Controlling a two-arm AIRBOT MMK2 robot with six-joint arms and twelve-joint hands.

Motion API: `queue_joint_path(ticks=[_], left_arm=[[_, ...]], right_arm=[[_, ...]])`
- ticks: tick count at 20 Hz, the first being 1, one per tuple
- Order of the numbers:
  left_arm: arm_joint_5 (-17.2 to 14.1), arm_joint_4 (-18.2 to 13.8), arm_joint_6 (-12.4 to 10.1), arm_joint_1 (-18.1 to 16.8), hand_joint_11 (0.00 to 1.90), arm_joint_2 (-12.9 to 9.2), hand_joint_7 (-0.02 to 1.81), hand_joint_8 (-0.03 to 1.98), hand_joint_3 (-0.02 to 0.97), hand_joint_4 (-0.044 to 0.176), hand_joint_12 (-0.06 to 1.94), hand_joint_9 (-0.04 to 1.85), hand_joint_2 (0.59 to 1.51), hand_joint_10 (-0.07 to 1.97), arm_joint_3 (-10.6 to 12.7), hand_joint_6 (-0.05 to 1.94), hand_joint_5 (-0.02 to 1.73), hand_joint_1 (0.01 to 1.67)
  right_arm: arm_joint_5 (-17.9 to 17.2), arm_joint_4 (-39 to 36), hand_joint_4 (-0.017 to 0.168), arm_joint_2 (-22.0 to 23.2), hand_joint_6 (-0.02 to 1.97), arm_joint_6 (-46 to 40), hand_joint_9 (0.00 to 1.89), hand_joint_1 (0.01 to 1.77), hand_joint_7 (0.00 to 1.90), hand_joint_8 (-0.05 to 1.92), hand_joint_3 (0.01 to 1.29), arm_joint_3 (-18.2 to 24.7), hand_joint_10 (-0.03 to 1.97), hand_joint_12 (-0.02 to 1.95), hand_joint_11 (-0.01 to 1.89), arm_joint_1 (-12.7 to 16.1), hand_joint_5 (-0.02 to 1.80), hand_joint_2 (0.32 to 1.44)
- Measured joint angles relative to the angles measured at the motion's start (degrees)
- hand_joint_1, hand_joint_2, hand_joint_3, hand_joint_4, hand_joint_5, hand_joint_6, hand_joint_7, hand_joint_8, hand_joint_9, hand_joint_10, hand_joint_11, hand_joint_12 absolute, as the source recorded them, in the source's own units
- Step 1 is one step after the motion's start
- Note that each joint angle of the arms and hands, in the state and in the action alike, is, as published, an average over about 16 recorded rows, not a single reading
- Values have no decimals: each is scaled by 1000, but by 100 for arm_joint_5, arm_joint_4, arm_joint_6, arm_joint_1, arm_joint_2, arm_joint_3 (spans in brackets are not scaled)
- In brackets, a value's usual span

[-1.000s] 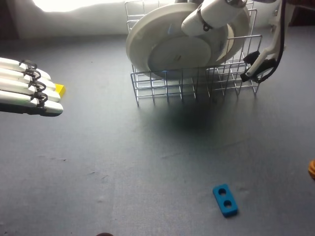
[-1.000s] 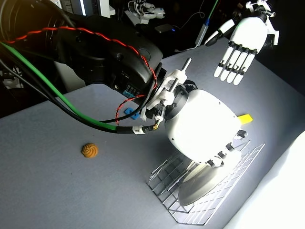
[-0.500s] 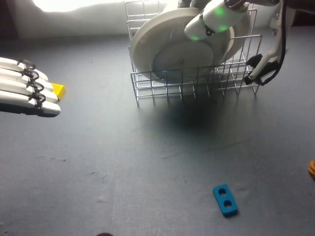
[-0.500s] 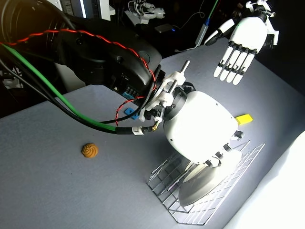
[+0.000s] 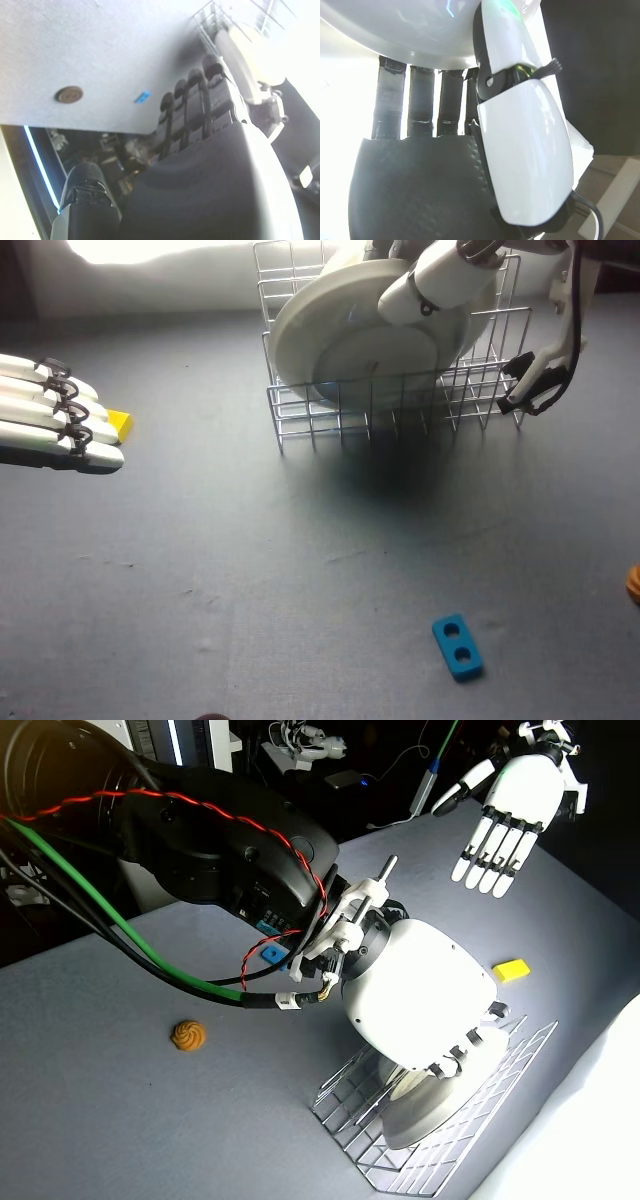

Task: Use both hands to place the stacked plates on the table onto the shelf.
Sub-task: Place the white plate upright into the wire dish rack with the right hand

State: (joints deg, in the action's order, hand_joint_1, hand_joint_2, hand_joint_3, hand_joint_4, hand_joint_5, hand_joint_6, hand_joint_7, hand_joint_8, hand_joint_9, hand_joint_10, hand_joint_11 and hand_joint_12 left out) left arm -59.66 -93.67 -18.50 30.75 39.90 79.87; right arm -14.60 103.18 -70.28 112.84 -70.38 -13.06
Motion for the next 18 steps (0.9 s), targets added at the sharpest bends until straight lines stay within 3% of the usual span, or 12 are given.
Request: queue_joint_path(ticks=[9, 14, 18], left_arm=[[-1, 0, 0, -5, 21, 0, 104, 0, 11, 4, 204, 92, 1103, 9, 1, 19, 79, 18], [-2, 0, 0, -5, 22, 0, 109, 0, 10, 4, 211, 95, 1103, 9, 4, 19, 87, 18], [-2, 0, 0, -5, 22, 0, 110, 0, 10, 4, 219, 96, 1104, 9, 7, 19, 91, 18]], right_arm=[[14, -16, 2, -2, 1019, 31, 825, 1303, 901, 1065, 18, -3, 693, 1288, 523, -23, 831, 1072], [29, -24, 3, -2, 990, 40, 832, 1241, 881, 795, 18, -3, 397, 1310, 444, -31, 799, 1099], [48, -29, 2, -2, 756, 41, 835, 1201, 890, 522, 18, -3, 299, 1309, 397, -35, 781, 1115]])
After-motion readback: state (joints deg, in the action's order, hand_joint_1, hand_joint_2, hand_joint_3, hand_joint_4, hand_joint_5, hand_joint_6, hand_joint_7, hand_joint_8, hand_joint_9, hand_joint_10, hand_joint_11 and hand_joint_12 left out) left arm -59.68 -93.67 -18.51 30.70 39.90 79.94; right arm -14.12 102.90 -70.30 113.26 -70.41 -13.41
